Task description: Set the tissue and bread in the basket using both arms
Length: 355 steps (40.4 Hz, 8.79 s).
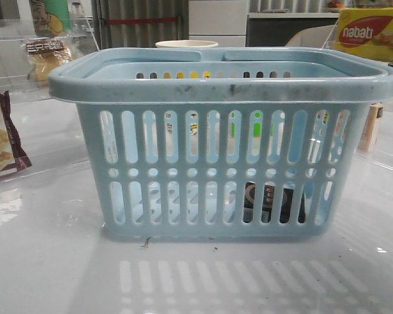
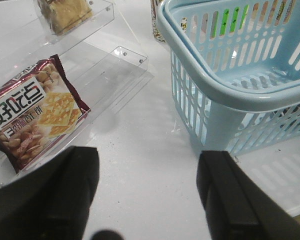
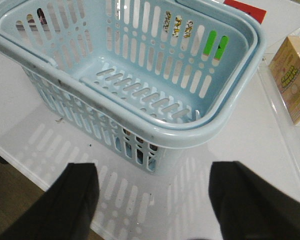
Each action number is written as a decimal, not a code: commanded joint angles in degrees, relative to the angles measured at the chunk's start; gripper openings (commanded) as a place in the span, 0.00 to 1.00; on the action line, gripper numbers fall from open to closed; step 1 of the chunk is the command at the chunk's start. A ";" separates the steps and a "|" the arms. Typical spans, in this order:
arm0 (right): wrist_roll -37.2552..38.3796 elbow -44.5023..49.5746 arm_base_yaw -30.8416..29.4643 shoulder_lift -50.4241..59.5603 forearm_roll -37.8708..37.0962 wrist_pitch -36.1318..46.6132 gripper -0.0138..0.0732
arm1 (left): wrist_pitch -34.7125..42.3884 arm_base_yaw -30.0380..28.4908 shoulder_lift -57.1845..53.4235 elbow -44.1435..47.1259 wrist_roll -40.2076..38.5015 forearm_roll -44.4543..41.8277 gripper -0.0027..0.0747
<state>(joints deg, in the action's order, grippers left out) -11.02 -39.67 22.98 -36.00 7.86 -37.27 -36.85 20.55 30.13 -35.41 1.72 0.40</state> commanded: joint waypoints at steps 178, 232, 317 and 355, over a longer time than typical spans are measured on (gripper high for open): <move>-0.62 -1.50 -0.02 0.13 -0.45 4.22 0.81 | -9.03 19.69 62.26 -57.22 7.36 2.67 0.68; -0.62 -1.43 -0.02 -0.07 -2.67 3.11 0.77 | -3.04 19.69 3.23 -4.87 7.36 3.88 0.49; -0.62 -1.43 -0.02 -0.05 -2.67 1.19 0.22 | 42.34 -16.31 -31.60 35.79 7.36 4.65 0.15; -0.62 -1.35 -0.02 0.01 -2.67 1.39 0.22 | 42.34 -16.31 -31.49 35.79 7.36 4.65 0.15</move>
<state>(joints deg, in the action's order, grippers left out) -11.16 -39.67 22.98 -36.00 5.53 -40.08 0.41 4.36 -0.33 0.42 9.39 4.56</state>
